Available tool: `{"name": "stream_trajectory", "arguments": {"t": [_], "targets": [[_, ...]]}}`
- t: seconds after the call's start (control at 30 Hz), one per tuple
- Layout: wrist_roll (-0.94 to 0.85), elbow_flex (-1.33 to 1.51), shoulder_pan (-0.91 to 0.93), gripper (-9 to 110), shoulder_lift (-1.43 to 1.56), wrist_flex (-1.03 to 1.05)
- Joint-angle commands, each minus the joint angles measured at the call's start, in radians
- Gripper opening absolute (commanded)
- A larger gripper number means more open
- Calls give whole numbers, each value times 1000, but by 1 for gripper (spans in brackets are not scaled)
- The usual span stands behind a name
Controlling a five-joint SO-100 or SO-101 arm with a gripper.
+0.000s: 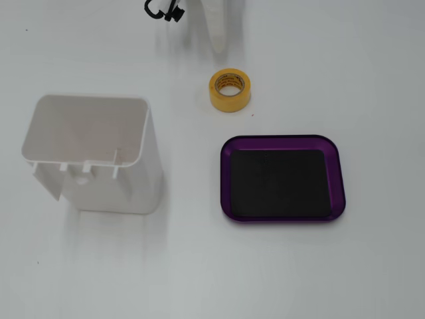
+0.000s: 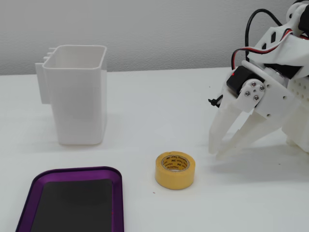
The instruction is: Pick up the yellow tape and place it in the box.
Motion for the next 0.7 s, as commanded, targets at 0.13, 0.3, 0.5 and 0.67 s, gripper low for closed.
{"name": "stream_trajectory", "arguments": {"t": [0.13,0.3,0.5,0.67], "targets": [[2,3,-3,0,84,0],[2,3,-3,0,84,0],[-11,6,11,0,84,-8],[-144,-8,12,0,81,-11]]}}
